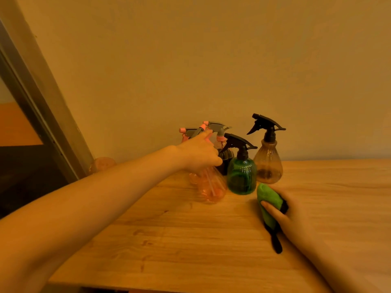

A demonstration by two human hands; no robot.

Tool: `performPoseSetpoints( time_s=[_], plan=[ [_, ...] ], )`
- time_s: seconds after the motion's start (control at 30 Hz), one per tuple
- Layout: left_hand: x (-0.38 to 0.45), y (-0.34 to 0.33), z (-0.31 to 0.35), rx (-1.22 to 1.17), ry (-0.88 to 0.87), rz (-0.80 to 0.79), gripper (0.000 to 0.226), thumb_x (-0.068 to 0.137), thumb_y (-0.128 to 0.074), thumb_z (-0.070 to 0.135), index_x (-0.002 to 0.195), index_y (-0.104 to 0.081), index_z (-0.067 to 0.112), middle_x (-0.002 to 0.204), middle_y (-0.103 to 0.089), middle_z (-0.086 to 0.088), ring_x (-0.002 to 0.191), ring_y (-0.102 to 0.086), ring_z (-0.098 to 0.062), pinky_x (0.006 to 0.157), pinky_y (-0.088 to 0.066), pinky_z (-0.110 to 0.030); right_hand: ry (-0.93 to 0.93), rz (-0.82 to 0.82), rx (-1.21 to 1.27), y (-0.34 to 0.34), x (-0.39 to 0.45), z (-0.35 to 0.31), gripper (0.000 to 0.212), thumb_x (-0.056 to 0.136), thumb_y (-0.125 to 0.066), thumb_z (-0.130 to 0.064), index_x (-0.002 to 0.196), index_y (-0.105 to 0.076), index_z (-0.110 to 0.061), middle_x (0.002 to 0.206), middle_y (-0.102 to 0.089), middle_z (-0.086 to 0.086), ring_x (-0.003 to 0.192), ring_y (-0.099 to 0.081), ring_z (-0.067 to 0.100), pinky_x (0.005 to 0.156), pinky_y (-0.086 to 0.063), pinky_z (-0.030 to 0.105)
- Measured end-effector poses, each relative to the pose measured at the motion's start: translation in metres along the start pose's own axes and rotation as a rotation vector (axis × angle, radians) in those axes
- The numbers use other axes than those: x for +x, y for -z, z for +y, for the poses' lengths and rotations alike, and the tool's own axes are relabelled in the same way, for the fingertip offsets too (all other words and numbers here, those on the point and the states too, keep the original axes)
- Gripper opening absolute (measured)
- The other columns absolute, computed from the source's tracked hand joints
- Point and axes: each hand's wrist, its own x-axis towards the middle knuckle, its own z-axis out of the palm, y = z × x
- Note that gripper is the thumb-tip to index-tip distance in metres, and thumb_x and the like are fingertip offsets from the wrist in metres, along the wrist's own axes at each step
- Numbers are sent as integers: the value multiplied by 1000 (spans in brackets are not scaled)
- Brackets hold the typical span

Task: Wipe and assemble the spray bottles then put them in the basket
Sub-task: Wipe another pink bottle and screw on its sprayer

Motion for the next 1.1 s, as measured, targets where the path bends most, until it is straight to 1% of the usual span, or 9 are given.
performPoseSetpoints(
  time_s=[0.1, 0.27, 0.37, 0.47, 0.57, 0.8, 0.9, 1.0, 1.1],
  plan=[
    [-3, 9, -1, 99, -59, 105, 28, 88, -58, 25, 116, -58, 22, 100, -64, 1, 112, -53, -21, 112, 0, -61, -5, -4, -11, 1, 0, 1, 41, 83, -70, -18, 110, -55, -45, 105, -64, -14, 96, -59, -2, 80, -47, 23],
    [-3, 16, 2, -215, -27, 258, 29, 84, -65, 35, 112, -60, 29, 105, -62, 8, 117, -48, -16, 112, 1, -60, -5, -4, -1, 1, -1, -3, 42, 83, -69, -15, 110, -55, -43, 103, -65, -14, 95, -59, -5, 77, -47, 16],
    [-3, 17, 3, -426, 4, 320, 33, 81, -70, 32, 113, -61, 28, 104, -63, 10, 110, -50, -13, 114, -14, -56, -1, -2, 5, 1, -1, -5, 43, 83, -69, -12, 109, -55, -44, 102, -64, -15, 95, -58, -7, 76, -45, 8],
    [-2, 15, 5, -567, -43, 351, 36, 80, -72, 24, 115, -63, 21, 110, -63, 3, 106, -54, -14, 96, -43, -41, -13, -6, 19, 1, -2, -5, 43, 83, -69, -12, 108, -55, -43, 100, -66, -19, 96, -58, -7, 76, -45, 8],
    [-3, 15, 6, -636, -20, 356, 40, 81, -71, 17, 120, -61, 19, 120, -61, 1, 114, -51, -13, 96, -41, -27, -13, -16, 19, 2, -2, -6, 42, 83, -69, -13, 110, -55, -43, 102, -65, -22, 97, -59, -5, 78, -46, 10],
    [-4, 12, 6, -670, -21, 430, 41, 81, -70, 16, 121, -60, 17, 123, -61, 1, 118, -51, -11, 95, -38, -21, -8, -41, -15, 2, -3, -10, 45, 82, -70, -12, 115, -55, -39, 109, -63, -16, 101, -57, -6, 82, -45, 8],
    [-6, 8, 8, -621, -36, 534, 40, 80, -71, 21, 119, -62, 20, 123, -62, 4, 119, -51, -11, 95, -40, -31, -19, -55, -45, 2, -4, -12, 49, 81, -71, -13, 117, -51, -40, 112, -58, -20, 103, -54, -10, 83, -45, 9],
    [-14, 2, 6, -639, -13, 631, 37, 81, -69, 20, 118, -64, 20, 117, -63, 7, 113, -55, -11, 92, -39, -28, -14, -95, -111, 1, -7, -13, 46, 82, -70, -15, 116, -51, -38, 111, -59, -16, 102, -55, -7, 81, -47, 18],
    [-32, -6, 1, -718, 59, 682, 33, 89, -61, 21, 122, -60, 21, 106, -59, 13, 98, -52, -1, 81, -46, -20, -8, -139, -138, -2, -9, -16, 42, 84, -69, -13, 117, -51, -32, 109, -61, -12, 100, -57, -2, 84, -49, 25]
  ],
)
